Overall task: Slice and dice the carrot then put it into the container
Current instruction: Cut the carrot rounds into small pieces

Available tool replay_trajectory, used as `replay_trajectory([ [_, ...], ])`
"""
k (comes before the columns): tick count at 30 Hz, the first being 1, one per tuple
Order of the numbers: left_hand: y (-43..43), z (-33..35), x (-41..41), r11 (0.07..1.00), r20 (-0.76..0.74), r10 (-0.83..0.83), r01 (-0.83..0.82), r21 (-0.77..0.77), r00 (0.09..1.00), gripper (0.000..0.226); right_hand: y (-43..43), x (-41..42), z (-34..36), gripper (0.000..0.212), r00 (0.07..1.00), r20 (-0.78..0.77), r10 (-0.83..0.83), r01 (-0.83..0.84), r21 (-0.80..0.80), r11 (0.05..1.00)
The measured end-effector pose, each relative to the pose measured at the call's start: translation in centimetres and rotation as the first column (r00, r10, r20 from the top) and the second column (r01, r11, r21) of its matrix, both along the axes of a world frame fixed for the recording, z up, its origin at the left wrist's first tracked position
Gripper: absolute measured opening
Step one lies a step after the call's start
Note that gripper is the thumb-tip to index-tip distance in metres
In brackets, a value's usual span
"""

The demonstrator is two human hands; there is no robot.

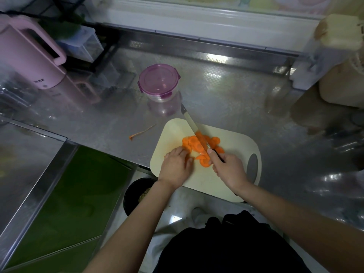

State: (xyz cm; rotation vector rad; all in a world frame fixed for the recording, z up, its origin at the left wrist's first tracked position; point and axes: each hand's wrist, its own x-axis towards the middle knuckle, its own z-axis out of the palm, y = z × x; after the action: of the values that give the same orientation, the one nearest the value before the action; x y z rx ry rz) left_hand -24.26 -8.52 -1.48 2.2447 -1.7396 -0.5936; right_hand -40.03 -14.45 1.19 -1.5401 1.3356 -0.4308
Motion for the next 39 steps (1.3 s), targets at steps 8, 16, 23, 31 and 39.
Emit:
replay_trajectory([
  [8, 0.6, -0.4, -0.6, 0.998, 0.089, -0.006, 0.012, -0.063, 0.996, 0.035, 0.3, -0.1, 0.1, 0.052, 1.0, -0.007, 0.005, -0.005, 0.001, 1.0],
  [16, -0.5, -0.4, -1.1, 0.998, 0.125, 0.007, 0.001, -0.061, 0.992, 0.015, 0.5, 0.0, 0.2, 0.05, 1.0, -0.003, -0.003, 0.003, 0.007, 1.0],
  [23, -0.1, -0.1, -1.2, 0.996, 0.191, 0.082, -0.074, -0.049, 0.978, 0.034, 0.7, -0.2, 0.0, 0.049, 1.0, 0.002, -0.012, 0.012, 0.025, 1.0],
  [31, 0.7, -0.4, -0.8, 0.992, 0.193, 0.042, -0.017, -0.128, 0.98, 0.038, 0.5, -0.6, -0.2, 0.051, 0.999, 0.008, -0.031, 0.031, 0.035, 0.999],
  [39, 0.5, -0.2, -0.7, 0.999, 0.122, -0.036, 0.038, -0.016, 0.992, 0.049, 0.5, -0.3, -0.2, 0.053, 1.0, 0.011, -0.022, 0.022, 0.047, 0.999],
])
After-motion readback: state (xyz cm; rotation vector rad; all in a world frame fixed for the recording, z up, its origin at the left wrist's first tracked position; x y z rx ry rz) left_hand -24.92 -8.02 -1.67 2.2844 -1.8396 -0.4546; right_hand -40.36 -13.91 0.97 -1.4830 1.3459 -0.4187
